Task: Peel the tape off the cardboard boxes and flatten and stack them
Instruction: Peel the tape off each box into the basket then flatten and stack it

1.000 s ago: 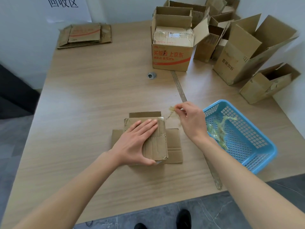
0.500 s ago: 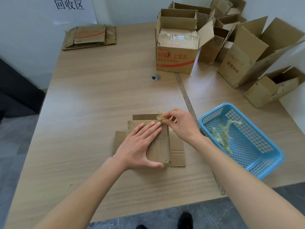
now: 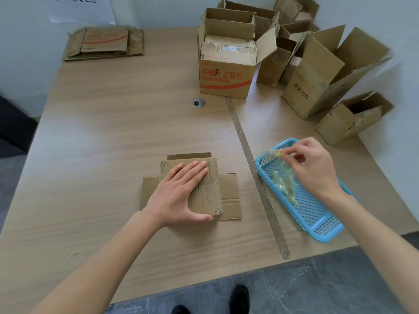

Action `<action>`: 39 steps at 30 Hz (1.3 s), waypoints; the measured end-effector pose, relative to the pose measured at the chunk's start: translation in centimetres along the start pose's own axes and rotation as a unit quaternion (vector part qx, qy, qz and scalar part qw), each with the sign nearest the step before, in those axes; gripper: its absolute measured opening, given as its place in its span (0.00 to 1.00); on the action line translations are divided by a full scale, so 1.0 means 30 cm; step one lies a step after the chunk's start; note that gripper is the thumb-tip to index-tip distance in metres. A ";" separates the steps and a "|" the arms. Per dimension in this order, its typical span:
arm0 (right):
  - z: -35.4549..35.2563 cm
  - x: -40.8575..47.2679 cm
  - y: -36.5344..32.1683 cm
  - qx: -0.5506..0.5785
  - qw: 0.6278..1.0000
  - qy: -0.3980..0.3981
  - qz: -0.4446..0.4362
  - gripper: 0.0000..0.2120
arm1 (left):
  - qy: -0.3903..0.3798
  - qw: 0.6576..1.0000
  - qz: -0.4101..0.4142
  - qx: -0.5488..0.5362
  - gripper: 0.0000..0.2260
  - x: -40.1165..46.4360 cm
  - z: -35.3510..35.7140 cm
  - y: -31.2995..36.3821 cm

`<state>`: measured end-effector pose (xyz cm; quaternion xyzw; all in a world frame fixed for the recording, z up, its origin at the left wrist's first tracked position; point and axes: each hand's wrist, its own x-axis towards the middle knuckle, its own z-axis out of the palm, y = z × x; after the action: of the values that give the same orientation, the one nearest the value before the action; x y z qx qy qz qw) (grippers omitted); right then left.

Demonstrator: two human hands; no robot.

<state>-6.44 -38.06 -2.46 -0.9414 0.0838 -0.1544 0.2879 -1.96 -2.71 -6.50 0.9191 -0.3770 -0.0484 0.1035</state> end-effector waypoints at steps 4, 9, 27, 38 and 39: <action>0.061 -0.145 0.118 -0.094 0.990 -0.090 0.046 0.06 | -0.002 1.000 -0.012 0.006 0.55 0.017 0.004 0.024; 0.123 -0.190 0.175 -0.149 0.965 -0.196 0.093 0.11 | 0.003 1.000 -0.019 0.006 0.55 0.026 0.004 0.046; 0.102 -0.191 0.147 -0.173 0.980 -0.079 0.061 0.04 | 0.027 0.999 -0.024 -0.009 0.54 0.029 0.018 0.054; 0.132 -0.134 -0.090 -0.106 0.990 -0.089 -0.014 0.11 | 0.037 0.999 -0.021 -0.018 0.55 0.029 0.025 0.050; 0.150 -0.133 -0.129 -0.059 0.990 -0.124 -0.030 0.13 | 0.040 0.999 -0.019 -0.021 0.55 0.028 0.026 0.050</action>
<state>-8.38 -31.59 -4.77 -0.9707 0.0281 -0.0394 0.2352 -2.50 -4.45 -6.92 0.9250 -0.3540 -0.0218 0.1363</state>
